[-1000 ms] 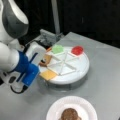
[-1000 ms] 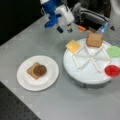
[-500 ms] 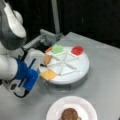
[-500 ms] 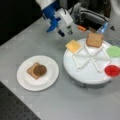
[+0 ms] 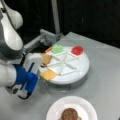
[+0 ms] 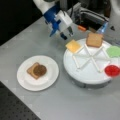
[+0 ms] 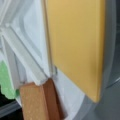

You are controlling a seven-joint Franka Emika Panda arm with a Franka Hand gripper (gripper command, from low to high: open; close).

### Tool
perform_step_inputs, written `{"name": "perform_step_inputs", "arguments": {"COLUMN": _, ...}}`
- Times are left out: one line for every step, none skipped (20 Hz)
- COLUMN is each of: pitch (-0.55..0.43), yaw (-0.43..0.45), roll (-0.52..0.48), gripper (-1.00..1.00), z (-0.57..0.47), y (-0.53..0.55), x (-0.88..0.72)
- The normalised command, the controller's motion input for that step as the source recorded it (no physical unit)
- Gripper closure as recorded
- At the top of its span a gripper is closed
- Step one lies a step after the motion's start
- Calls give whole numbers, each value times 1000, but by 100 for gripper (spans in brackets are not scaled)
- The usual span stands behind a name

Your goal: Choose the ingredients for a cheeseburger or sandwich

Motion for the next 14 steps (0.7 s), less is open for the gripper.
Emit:
{"name": "perform_step_inputs", "arguments": {"pitch": -58, "yaw": 164, "roll": 401, "gripper": -100, "z": -90, "y": -272, "x": 149}}
{"name": "perform_step_inputs", "arguments": {"pitch": -80, "yaw": 181, "roll": 405, "gripper": -100, "z": -96, "y": -290, "x": 161}}
{"name": "perform_step_inputs", "arguments": {"pitch": -98, "yaw": 192, "roll": 416, "gripper": -100, "z": -110, "y": -313, "x": 180}}
{"name": "perform_step_inputs", "arguments": {"pitch": -96, "yaw": 188, "roll": 407, "gripper": -100, "z": -117, "y": -324, "x": 192}}
{"name": "perform_step_inputs", "arguments": {"pitch": -95, "yaw": 187, "roll": 423, "gripper": -100, "z": -126, "y": -336, "x": 209}}
{"name": "perform_step_inputs", "arguments": {"pitch": -109, "yaw": 191, "roll": 465, "gripper": -100, "z": -137, "y": -344, "x": 223}}
{"name": "perform_step_inputs", "arguments": {"pitch": -107, "yaw": 188, "roll": 489, "gripper": -100, "z": -146, "y": -351, "x": 236}}
{"name": "perform_step_inputs", "arguments": {"pitch": -106, "yaw": 183, "roll": 501, "gripper": -100, "z": -160, "y": -359, "x": 249}}
{"name": "perform_step_inputs", "arguments": {"pitch": -92, "yaw": 175, "roll": 490, "gripper": -100, "z": -167, "y": -366, "x": 259}}
{"name": "perform_step_inputs", "arguments": {"pitch": -97, "yaw": 174, "roll": 499, "gripper": -100, "z": -177, "y": -371, "x": 272}}
{"name": "perform_step_inputs", "arguments": {"pitch": -92, "yaw": 171, "roll": 495, "gripper": -100, "z": -186, "y": -373, "x": 285}}
{"name": "perform_step_inputs", "arguments": {"pitch": -79, "yaw": 170, "roll": 477, "gripper": -100, "z": -183, "y": -374, "x": 294}}
{"name": "perform_step_inputs", "arguments": {"pitch": -72, "yaw": 163, "roll": 477, "gripper": -100, "z": -181, "y": -371, "x": 306}}
{"name": "perform_step_inputs", "arguments": {"pitch": -60, "yaw": 160, "roll": 474, "gripper": -100, "z": -175, "y": -362, "x": 317}}
